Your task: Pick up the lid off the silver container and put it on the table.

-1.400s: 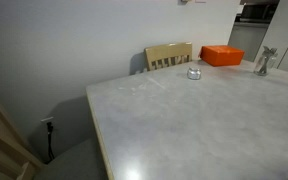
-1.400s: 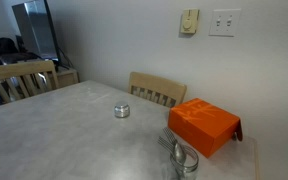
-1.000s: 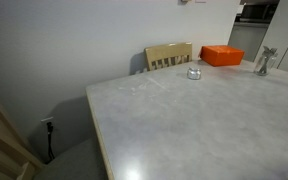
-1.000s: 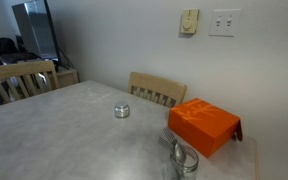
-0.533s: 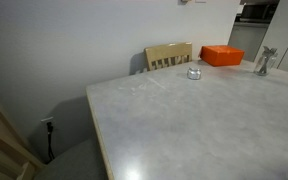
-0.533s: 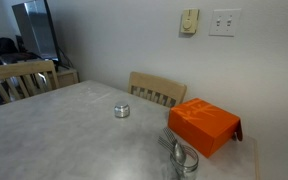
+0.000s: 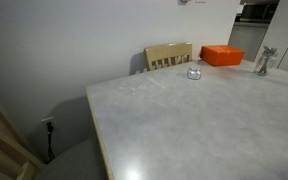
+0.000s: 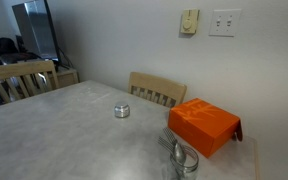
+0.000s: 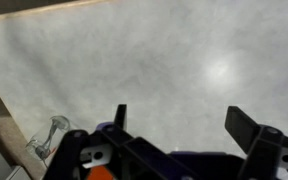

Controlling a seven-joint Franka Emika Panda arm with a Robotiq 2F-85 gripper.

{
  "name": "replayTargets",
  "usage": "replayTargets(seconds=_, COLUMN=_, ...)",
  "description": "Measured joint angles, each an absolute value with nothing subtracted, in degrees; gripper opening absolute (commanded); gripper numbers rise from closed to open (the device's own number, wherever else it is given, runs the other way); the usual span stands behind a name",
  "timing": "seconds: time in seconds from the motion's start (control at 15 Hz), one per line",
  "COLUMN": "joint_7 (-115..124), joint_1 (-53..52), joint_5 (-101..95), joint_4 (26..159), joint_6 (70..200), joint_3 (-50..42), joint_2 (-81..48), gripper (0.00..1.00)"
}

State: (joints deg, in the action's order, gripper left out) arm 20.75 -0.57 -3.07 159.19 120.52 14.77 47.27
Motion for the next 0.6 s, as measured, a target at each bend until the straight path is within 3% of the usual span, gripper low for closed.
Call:
replayTargets(seconds=0.4, joint_7=14.1, joint_1=4.3, joint_5=-6.0, joint_4=153.1, joint_6=136.1, joint_3=6.0, joint_2=30.8, gripper=1.00)
replayTargets(seconds=0.6, joint_7=7.3, joint_1=3.8, joint_5=-2.6, joint_4=145.6, joint_6=137.5, joint_3=0.7, joint_2=20.7, gripper=1.00)
